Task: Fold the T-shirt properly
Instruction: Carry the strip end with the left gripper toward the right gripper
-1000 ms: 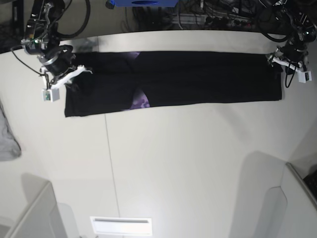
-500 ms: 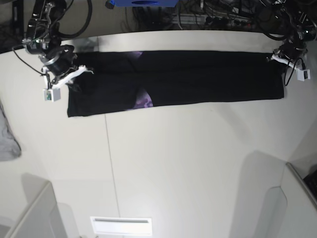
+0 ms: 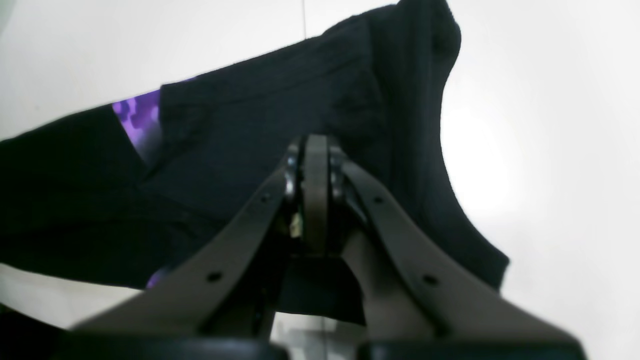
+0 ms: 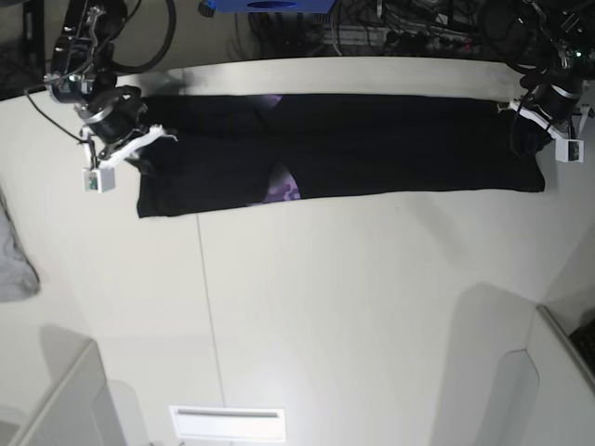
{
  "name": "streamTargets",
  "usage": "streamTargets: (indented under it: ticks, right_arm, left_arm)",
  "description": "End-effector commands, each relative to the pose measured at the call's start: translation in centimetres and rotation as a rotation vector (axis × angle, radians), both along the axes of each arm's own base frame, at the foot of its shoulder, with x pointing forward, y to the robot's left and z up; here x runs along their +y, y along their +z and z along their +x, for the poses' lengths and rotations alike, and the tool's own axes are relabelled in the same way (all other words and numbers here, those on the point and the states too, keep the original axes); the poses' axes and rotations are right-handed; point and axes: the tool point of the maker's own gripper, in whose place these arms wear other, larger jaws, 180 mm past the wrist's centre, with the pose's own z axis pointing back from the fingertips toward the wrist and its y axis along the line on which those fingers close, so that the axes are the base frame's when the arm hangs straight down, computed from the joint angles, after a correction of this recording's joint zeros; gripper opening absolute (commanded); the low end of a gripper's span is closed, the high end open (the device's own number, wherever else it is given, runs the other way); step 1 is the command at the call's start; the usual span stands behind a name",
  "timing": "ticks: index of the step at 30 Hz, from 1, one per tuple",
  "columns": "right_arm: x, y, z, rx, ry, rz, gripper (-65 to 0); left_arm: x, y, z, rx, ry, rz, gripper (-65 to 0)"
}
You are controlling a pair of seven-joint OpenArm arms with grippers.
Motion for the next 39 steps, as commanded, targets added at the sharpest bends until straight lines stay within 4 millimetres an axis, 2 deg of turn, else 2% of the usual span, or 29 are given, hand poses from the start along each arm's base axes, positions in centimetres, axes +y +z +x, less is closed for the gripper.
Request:
streamTargets:
  ticks: [1,9,18,29,39]
  right_arm:
    - [-0.3,1.2,0.9,-0.049,-0.002,-0.006,-65.0]
    - [-0.3,1.2,1.0,-0.052,-0.002,-0.005,-65.0]
    - [-0.5,1.2,1.0,-0.049,-0.007,-0.005,-65.0]
    - [-0.5,1.1,1.0,-0.049,-0.007,-0.006,-65.0]
    - [-0.6,1.2,1.0,-0.049,-0.011,-0.008,-65.0]
  left_arm:
    - [-0.3,1.2,0.5,-0.036,-0.033,0.022,-65.0]
    - [-5.4,1.4,1.3,-0.044,-0.162,-0.003,-65.0]
    - [-11.1,0.1,2.2,-0.026,-0.308,-0.082,-65.0]
    - [-17.8,-1.1,2.2,-0.004,-0.478,-0.18,-65.0]
    - [-21.8,-1.5,2.1,0.01,-0.54,-0.249,-65.0]
